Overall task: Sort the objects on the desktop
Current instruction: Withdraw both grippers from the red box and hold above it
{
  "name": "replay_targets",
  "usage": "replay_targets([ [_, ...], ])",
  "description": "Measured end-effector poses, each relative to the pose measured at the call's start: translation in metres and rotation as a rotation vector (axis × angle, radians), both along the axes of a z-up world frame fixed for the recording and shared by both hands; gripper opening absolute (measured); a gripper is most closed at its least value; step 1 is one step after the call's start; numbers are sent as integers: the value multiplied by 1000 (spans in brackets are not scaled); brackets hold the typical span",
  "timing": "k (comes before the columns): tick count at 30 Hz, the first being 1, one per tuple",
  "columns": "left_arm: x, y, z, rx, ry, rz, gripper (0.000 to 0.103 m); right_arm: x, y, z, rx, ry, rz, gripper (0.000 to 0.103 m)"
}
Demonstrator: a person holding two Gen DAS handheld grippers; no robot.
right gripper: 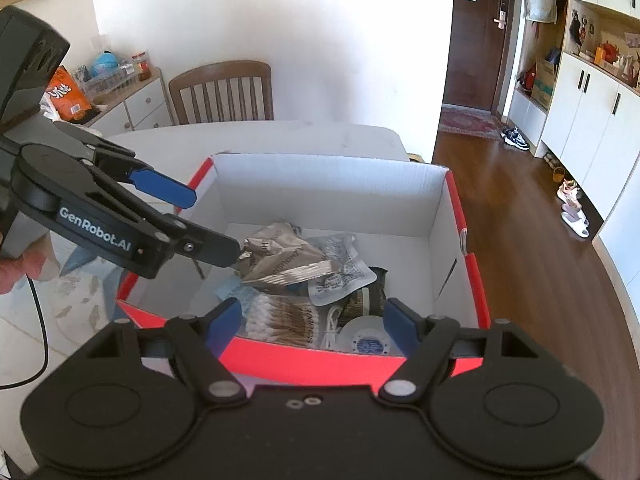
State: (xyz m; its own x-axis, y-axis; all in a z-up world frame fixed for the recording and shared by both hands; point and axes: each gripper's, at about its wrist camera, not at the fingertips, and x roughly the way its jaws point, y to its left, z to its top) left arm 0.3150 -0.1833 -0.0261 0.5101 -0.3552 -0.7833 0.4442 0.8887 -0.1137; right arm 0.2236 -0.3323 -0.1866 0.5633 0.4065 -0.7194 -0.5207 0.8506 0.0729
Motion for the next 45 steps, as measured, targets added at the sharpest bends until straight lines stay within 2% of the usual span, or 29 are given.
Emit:
replay_targets([
  [8, -26, 6, 17, -30, -43, 16, 81, -18, 5, 11, 8, -23, 10, 80],
  [20, -51, 21, 21, -13, -50, 58, 87, -35, 10, 19, 23, -48, 5, 85],
  [23, -54, 25, 20, -5, -49, 72, 88, -39, 12, 20, 30, -62, 12, 90],
  [27, -59, 28, 19, 19, -63, 80, 99, -45, 12, 23, 35, -82, 12, 95],
  [30, -63, 30, 20, 48, -90, 89, 100, -49, 13, 24, 31, -97, 18, 98],
  [45, -91, 45, 27, 20, -85, 149, 100, -69, 14, 30, 64, -116, -4, 102],
])
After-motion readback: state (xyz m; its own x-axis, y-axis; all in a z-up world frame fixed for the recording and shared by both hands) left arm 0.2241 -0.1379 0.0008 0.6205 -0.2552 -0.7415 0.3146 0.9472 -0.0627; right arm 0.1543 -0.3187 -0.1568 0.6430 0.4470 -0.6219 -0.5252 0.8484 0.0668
